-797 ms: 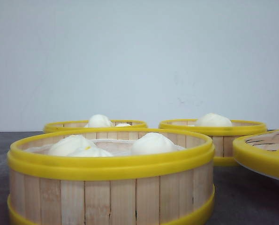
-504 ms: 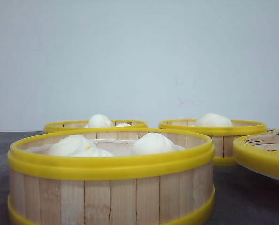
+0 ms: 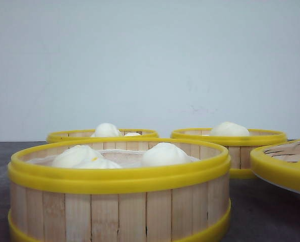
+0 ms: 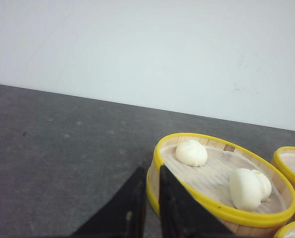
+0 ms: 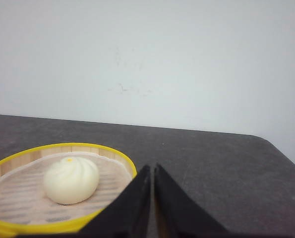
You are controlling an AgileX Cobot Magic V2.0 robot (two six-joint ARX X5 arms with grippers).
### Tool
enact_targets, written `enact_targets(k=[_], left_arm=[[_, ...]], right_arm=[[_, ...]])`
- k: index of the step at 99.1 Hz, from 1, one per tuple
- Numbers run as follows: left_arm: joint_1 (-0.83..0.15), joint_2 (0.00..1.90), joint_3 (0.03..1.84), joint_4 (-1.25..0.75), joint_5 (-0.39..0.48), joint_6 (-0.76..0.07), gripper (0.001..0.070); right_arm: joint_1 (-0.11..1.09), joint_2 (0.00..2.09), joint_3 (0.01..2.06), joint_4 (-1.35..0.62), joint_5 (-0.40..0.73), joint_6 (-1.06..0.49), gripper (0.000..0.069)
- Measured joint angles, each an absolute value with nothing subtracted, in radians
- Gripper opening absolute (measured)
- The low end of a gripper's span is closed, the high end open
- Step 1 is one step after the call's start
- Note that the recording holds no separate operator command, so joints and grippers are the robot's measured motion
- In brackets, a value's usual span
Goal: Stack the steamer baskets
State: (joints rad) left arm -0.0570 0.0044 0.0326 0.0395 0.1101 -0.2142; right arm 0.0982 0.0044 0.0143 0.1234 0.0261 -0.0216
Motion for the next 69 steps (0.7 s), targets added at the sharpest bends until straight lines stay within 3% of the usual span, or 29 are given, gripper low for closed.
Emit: enact_targets(k=[44, 51, 69], left_arm=[[-0.057, 0.004, 0.033, 0.041, 0.111, -0.234, 0.0025], [-0.057, 0.004, 0.033, 0.041, 0.115, -0.289, 0.0025], [-0.057, 0.004, 0.033, 0.046, 0.134, -0.529, 0.0025]], right_arm=[[0.098, 0.004, 0.014, 0.124, 0.023, -0.017, 0.0010], [0.098, 0.004, 0.014, 0.124, 0.018, 0.006, 0.0010], [0.098, 0.004, 0.014, 0.145, 0.018, 0.133, 0.0010]])
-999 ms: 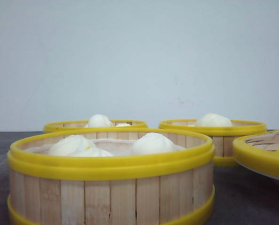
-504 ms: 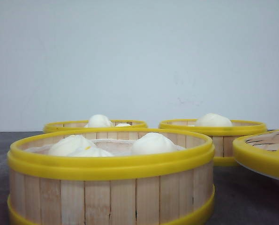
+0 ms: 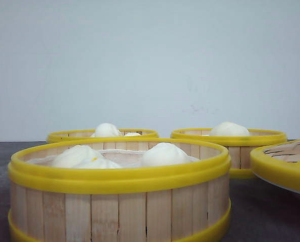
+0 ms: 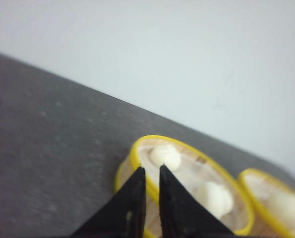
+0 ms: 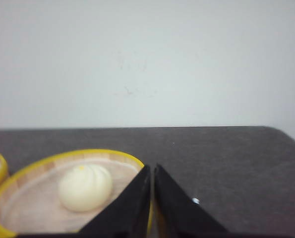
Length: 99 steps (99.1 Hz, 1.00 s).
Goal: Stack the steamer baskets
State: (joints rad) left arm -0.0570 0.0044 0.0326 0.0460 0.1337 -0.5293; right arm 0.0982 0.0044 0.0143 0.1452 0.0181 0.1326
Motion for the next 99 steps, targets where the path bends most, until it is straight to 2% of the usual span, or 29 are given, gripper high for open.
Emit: enact_targets(k=[8, 18, 26, 37, 48, 56, 64, 75, 84, 99], left_arm=[[-0.057, 0.004, 0.033, 0.075, 0.139, -0.617, 0.0043], [-0.057, 0.027, 0.061, 0.036, 0.124, -0.695, 0.0186], [-0.051, 0.121, 0.140, -0.027, 0.066, -0.697, 0.0236], [-0.027, 0.360, 0.327, -0.064, 0.072, -0.596, 0.0253], [-0.023, 0.725, 0.625, -0.167, 0.178, -0.440, 0.0300], [-0.023, 0.982, 0.853, -0.306, 0.257, -0.387, 0.0357], [-0.025, 1.229, 1.077, -0.473, 0.321, -0.356, 0.0380], [-0.044, 1.475, 1.322, -0.733, 0.309, -0.311, 0.0385], [-0.072, 1.607, 1.488, -0.909, 0.257, -0.266, 0.0387], [-0.113, 1.754, 1.640, -1.040, 0.211, -0.212, 0.0389]], right_arm=[[0.098, 0.004, 0.014, 0.165, 0.018, 0.215, 0.0010], [0.098, 0.004, 0.014, 0.155, 0.018, 0.293, 0.0010], [0.098, 0.004, 0.014, 0.128, 0.004, 0.324, 0.0010], [0.098, 0.004, 0.014, 0.089, -0.029, 0.342, 0.0010], [0.098, 0.004, 0.014, 0.045, -0.073, 0.348, 0.0010], [0.099, 0.004, 0.014, 0.028, -0.109, 0.349, 0.0010], [0.099, 0.004, 0.014, 0.013, -0.157, 0.349, 0.0010], [0.099, 0.004, 0.014, 0.002, -0.203, 0.349, 0.0010], [0.099, 0.004, 0.014, -0.007, -0.233, 0.349, 0.0010], [0.099, 0.004, 0.014, -0.020, -0.241, 0.349, 0.0010]])
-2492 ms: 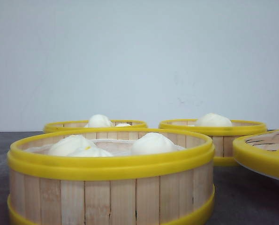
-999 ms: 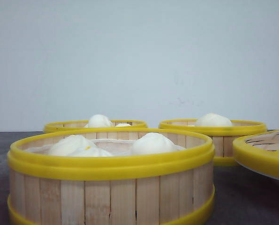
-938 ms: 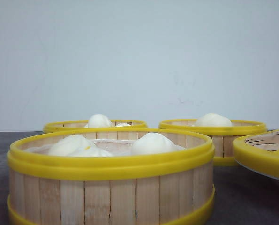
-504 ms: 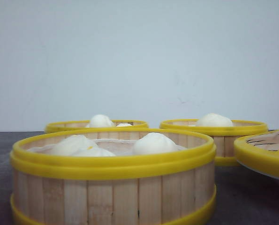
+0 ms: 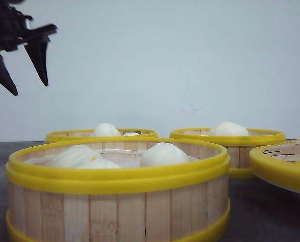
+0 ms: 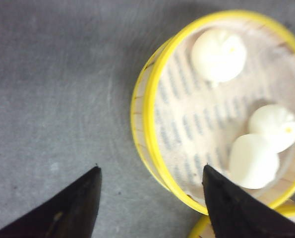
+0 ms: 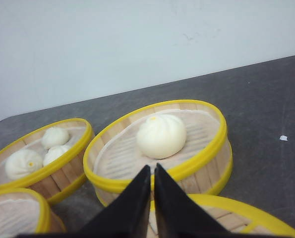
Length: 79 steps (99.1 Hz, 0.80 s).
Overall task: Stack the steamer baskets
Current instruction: 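Lower the left gripper onto the rim of the farther steamer basket and grasp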
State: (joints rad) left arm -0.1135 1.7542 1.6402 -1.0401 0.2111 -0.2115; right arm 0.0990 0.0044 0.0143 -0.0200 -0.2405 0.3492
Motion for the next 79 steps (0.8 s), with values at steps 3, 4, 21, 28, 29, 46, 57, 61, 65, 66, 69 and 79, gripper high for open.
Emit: enact_targets(k=[3, 4, 21, 28, 29, 46, 57, 61, 65, 66, 69, 79], left_arm=[[-0.120, 1.779, 1.646, -1.041, 0.210, -0.207, 0.0390], [-0.123, 1.787, 1.646, -1.042, 0.209, -0.205, 0.0390], [-0.187, 1.910, 1.646, -1.077, 0.160, -0.192, 0.0390], [-0.219, 1.934, 1.646, -1.074, 0.139, -0.183, 0.0390], [-0.223, 1.937, 1.646, -1.074, 0.134, -0.182, 0.0390], [-0.255, 1.969, 1.646, -1.048, 0.101, -0.175, 0.0363], [-0.253, 2.004, 1.646, -1.053, 0.079, -0.176, 0.0259], [-0.252, 2.019, 1.646, -1.056, 0.077, -0.176, 0.0238], [-0.253, 2.028, 1.646, -1.055, 0.081, -0.176, 0.0229], [-0.253, 2.028, 1.647, -1.055, 0.081, -0.176, 0.0227], [-0.253, 2.028, 1.647, -1.056, 0.079, -0.176, 0.0224], [-0.254, 2.028, 1.647, -1.053, 0.078, -0.176, 0.0206]], right_arm=[[0.099, 0.004, 0.014, -0.020, -0.241, 0.349, 0.0010], [0.099, 0.004, 0.014, -0.021, -0.241, 0.349, 0.0010], [0.099, 0.004, 0.014, -0.040, -0.244, 0.349, 0.0010], [0.099, 0.004, 0.014, -0.041, -0.251, 0.349, 0.0010], [0.099, 0.004, 0.014, -0.041, -0.252, 0.349, 0.0010], [0.099, 0.004, 0.014, -0.040, -0.260, 0.349, 0.0010], [0.099, 0.004, 0.014, -0.041, -0.268, 0.349, 0.0010], [0.099, 0.004, 0.014, -0.041, -0.277, 0.350, 0.0010], [0.099, 0.004, 0.014, -0.041, -0.286, 0.349, 0.0010], [0.099, 0.004, 0.014, -0.041, -0.286, 0.350, 0.0010], [0.099, 0.004, 0.014, -0.042, -0.287, 0.350, 0.0010], [0.099, 0.004, 0.014, -0.052, -0.287, 0.350, 0.0010]])
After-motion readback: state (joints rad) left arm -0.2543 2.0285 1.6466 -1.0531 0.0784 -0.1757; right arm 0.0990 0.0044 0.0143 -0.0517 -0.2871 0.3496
